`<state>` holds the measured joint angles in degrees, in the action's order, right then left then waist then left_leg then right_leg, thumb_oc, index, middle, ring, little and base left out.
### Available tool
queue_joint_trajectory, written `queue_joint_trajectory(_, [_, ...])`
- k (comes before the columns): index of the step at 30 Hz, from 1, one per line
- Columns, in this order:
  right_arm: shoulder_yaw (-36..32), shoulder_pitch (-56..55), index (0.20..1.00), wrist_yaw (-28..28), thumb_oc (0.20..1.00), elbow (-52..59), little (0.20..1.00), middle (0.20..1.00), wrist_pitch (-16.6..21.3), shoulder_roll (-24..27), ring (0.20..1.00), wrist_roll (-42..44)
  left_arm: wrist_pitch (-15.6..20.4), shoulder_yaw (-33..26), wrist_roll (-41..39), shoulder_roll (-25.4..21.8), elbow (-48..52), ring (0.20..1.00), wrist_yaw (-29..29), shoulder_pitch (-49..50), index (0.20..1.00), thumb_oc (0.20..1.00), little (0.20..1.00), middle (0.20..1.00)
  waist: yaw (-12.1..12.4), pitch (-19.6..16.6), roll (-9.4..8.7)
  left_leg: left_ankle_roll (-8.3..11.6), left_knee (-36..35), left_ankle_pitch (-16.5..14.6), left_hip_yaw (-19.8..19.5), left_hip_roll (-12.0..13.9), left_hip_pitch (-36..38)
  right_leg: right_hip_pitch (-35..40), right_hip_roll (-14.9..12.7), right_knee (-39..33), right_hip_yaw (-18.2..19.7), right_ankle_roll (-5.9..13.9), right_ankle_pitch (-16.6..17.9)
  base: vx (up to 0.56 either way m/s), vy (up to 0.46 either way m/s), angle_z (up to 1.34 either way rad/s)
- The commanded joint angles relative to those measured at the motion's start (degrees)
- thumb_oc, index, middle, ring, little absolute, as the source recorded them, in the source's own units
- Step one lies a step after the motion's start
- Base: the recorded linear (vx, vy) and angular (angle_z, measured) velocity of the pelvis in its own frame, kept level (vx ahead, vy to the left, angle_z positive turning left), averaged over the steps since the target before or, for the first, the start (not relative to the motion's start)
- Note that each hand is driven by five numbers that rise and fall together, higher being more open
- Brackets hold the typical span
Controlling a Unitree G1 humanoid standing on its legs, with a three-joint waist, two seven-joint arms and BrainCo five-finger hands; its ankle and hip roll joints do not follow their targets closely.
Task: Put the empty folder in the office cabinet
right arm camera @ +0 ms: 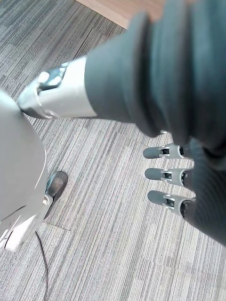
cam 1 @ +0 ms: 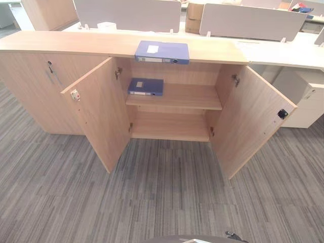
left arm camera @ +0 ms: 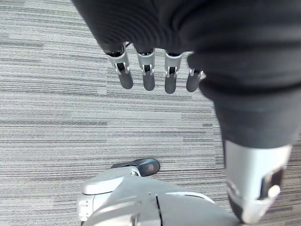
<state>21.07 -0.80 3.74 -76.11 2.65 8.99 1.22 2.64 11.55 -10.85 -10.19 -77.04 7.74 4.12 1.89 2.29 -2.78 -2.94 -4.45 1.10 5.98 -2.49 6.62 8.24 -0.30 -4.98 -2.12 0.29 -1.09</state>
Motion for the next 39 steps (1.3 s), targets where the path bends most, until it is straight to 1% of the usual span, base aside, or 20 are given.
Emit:
queue_joint_trajectory(1, [2.6,1.0,1.0,0.2,1.0,-0.8,1.0,1.0,-0.1,1.8,1.0,-0.4,0.4,-0.3,-0.3,1.5,-5.0,1.0,-0.4,-4.3,1.0,1.0,1.0,1.0,-0.8,0.1,1.8,3.33,-0.6,-3.6,-0.8,1.7,1.9,-0.9,-0.3,1.2,-1.0,3.29,0.6,0.0,0.0,0.0])
queue_joint_trajectory(17, [2.9,0.9,1.0,-0.4,1.0,0.4,1.0,1.0,0.2,2.1,1.0,-0.5,0.5,-0.8,-2.1,1.4,-4.4,1.0,-0.9,-4.3,1.0,1.0,1.0,1.0,-0.8,0.7,1.58,3.56,-0.5,-3.5,-0.8,2.2,1.9,-1.2,0.1,1.7,-1.1,3.04,0.1,0.0,-0.003,0.0])
queue_joint_trajectory(19, [2.6,0.9,1.0,-0.5,1.0,1.3,1.0,1.0,0.3,2.4,1.0,-0.1,0.5,-1.3,-2.7,1.0,-4.2,1.0,-0.9,-4.3,1.0,1.0,1.0,1.0,-0.7,1.3,1.51,3.71,0.8,-3.7,-0.7,2.4,1.4,-1.7,0.2,2.4,-1.0,2.85,-0.1,-0.05,-0.075,0.0])
queue_joint_trajectory(21, [3.0,1.5,1.0,-0.4,1.0,2.8,1.0,1.0,0.6,2.8,1.0,0.3,0.4,-1.9,-3.0,0.1,-4.3,1.0,-1.1,-4.3,1.0,1.0,1.0,1.0,-0.1,3.8,0.34,5.13,13.2,-4.7,0.0,3.4,-6.0,-2.5,0.3,3.7,0.3,1.69,-0.8,-0.12,-0.117,-0.05])
queue_joint_trajectory(22, [2.9,1.5,1.0,-0.4,1.0,2.8,1.0,1.0,0.6,2.8,1.0,0.3,0.4,-2.0,-3.0,0.1,-4.3,1.0,-1.1,-4.4,1.0,1.0,1.0,1.0,-0.1,3.7,0.38,5.16,13.8,-5.0,0.0,3.5,-6.5,-2.7,0.4,3.7,0.2,1.67,-0.8,-0.13,-0.19,-0.22])
queue_joint_trajectory(23, [3.1,1.8,1.0,-0.2,1.0,4.1,1.0,1.0,0.5,3.5,1.0,0.7,0.2,-1.8,-3.5,-0.5,-3.8,1.0,-1.3,-4.9,1.0,1.0,1.0,1.0,1.0,6.6,-0.5,6.05,28.7,-0.3,-0.9,4.4,-15.5,-3.1,0.6,5.2,0.8,0.37,-0.9,-0.09,-0.141,-0.36])
queue_joint_trajectory(24, [3.1,1.8,1.0,-0.2,1.0,4.1,1.0,1.0,0.5,3.5,1.0,0.7,0.2,-1.8,-3.5,-0.5,-3.8,1.0,-1.3,-4.9,1.0,1.0,1.0,1.0,0.9,6.5,-0.45,6.06,28.9,-0.4,-0.9,4.5,-15.7,-3.2,0.7,5.2,0.8,0.36,-0.9,-0.14,-0.188,-0.32])
queue_joint_trajectory(25, [3.1,2.2,1.0,-0.3,1.0,3.9,1.0,1.0,0.3,3.9,1.0,1.0,0.3,-1.3,-4.0,-0.5,-3.6,1.0,-1.6,-5.2,1.0,1.0,1.0,1.0,1.2,7.9,-0.62,5.99,31.9,2.2,-1.8,4.7,-19.5,-3.5,0.6,5.8,0.6,-0.15,-1.4,0.04,-0.075,-0.19])
queue_joint_trajectory(26, [3.2,2.3,1.0,-0.5,1.0,3.4,1.0,1.0,0.2,4.2,1.0,0.8,0.0,-1.5,-4.0,-0.5,-4.0,1.0,-1.4,-5.0,1.0,1.0,1.0,1.0,2.1,8.5,-0.35,5.11,29.6,3.4,0.5,5.8,-24.6,-2.4,0.8,5.8,0.4,-0.76,-2.9,0.05,-0.071,-0.07])
queue_joint_trajectory(27, [3.2,2.2,1.0,-0.5,1.0,3.4,1.0,1.0,0.2,4.2,1.0,0.8,0.0,-1.5,-4.0,-0.5,-4.0,1.0,-1.4,-5.0,1.0,1.0,1.0,1.0,2.2,8.5,-0.34,5.08,29.9,3.1,0.6,5.8,-24.7,-2.4,0.8,5.8,0.4,-0.73,-3.1,0.3,0.066,0.03])
queue_joint_trajectory(28, [2.5,2.3,1.0,-0.7,1.0,3.5,1.0,1.0,0.3,4.7,1.0,1.7,0.0,-1.7,-3.1,0.1,-5.3,1.0,-1.0,-2.9,1.0,1.0,1.0,1.0,3.6,8.6,1.33,5.37,21.4,7.2,0.6,7.2,-26.8,-1.1,2.3,6.0,1.2,-1.03,-4.6,0.32,0.14,0.13])
queue_joint_trajectory(29, [2.3,2.1,1.0,-0.7,1.0,3.7,1.0,1.0,0.5,5.1,1.0,2.0,0.0,-1.8,-2.2,0.2,-6.0,1.0,-0.8,-1.6,1.0,1.0,1.0,1.0,4.4,9.3,2.4,6.2,15.3,11.5,0.3,7.7,-27.6,0.3,3.1,6.5,1.6,-1.39,-5.9,0.32,0.136,0.17])
queue_joint_trajectory(30, [2.3,2.1,1.0,-0.7,1.0,3.7,1.0,1.0,0.5,5.1,1.0,2.0,0.0,-1.8,-2.2,0.2,-6.0,1.0,-0.8,-1.6,1.0,1.0,1.0,1.0,4.4,9.3,2.4,6.2,15.3,11.5,0.3,7.7,-27.6,0.3,3.1,6.5,1.6,-1.39,-5.9,0.22,0.086,0.15])
queue_joint_trajectory(31, [2.4,2.4,1.0,-0.8,1.0,3.7,1.0,1.0,0.5,5.3,1.0,2.1,-0.2,-2.1,-1.6,0.1,-6.3,1.0,-0.8,-1.2,1.0,1.0,1.0,1.0,5.4,9.8,3.21,6.64,11.1,13.0,0.0,8.1,-30.2,1.3,3.6,6.6,2.2,-1.69,-6.6,0.19,0.078,-0.04])
queue_joint_trajectory(32, [2.3,2.8,1.0,-0.8,1.0,3.7,1.0,1.0,0.7,5.7,1.0,2.2,-0.1,-2.3,-1.2,-0.1,-6.4,1.0,-1.0,-1.1,1.0,1.0,1.0,1.0,6.4,10.5,3.25,7.2,7.2,13.8,-0.4,8.3,-32.2,2.7,3.1,6.9,2.8,-1.7,-7.7,0.28,0.101,0.05])
queue_joint_trajectory(33, [2.1,3.1,1.0,-0.9,1.0,3.7,1.0,1.0,0.7,5.9,1.0,2.3,-0.1,-2.6,-1.0,-0.3,-6.6,1.0,-1.1,-1.3,1.0,1.0,1.0,1.0,6.7,11.1,2.86,7.47,4.2,14.2,0.1,8.0,-32.7,3.9,2.5,7.4,2.9,-1.58,-9.0,0.25,0.098,-0.13])
queue_joint_trajectory(34, [1.8,3.2,1.0,-1.0,1.0,3.6,1.0,1.0,0.8,6.2,1.0,2.3,0.0,-2.8,-0.5,-0.5,-6.6,1.0,-1.2,-1.3,1.0,1.0,1.0,1.0,7.1,11.4,2.9,7.72,2.1,14.7,1.4,8.6,-33.0,5.1,2.1,7.5,3.2,-1.36,-9.6,0.24,0.109,-0.29])
queue_joint_trajectory(35, [1.5,3.3,1.0,-1.1,1.0,3.4,1.0,1.0,0.8,6.3,1.0,2.2,0.2,-3.1,-0.1,-0.7,-6.5,1.0,-1.4,-1.0,1.0,1.0,1.0,1.0,7.3,11.0,3.13,7.79,1.0,14.7,2.4,9.6,-33.1,6.1,2.1,7.5,3.7,-1.14,-10.4,0.34,0.197,-0.57])
queue_joint_trajectory(36, [1.1,3.0,1.0,-1.2,1.0,3.1,1.0,1.0,0.9,6.6,1.0,2.1,0.5,-3.6,0.3,-0.6,-6.1,1.0,-1.7,-0.3,1.0,1.0,1.0,1.0,7.8,9.9,3.55,8.14,0.1,15.3,4.9,11.6,-32.8,8.2,1.8,6.9,4.9,-0.49,-11.4,0.42,0.229,-0.57])
queue_joint_trajectory(39, [0.3,2.2,1.0,-1.2,1.0,2.6,1.0,1.0,1.0,6.7,1.0,1.9,0.7,-4.3,0.3,-0.6,-5.2,1.0,-2.1,0.8,1.0,1.0,1.0,1.0,8.7,7.9,4.2,9.43,0.4,17.7,6.6,14.7,-32.1,12.0,1.2,6.1,8.0,-0.1,-13.6,0.37,0.193,-0.48])
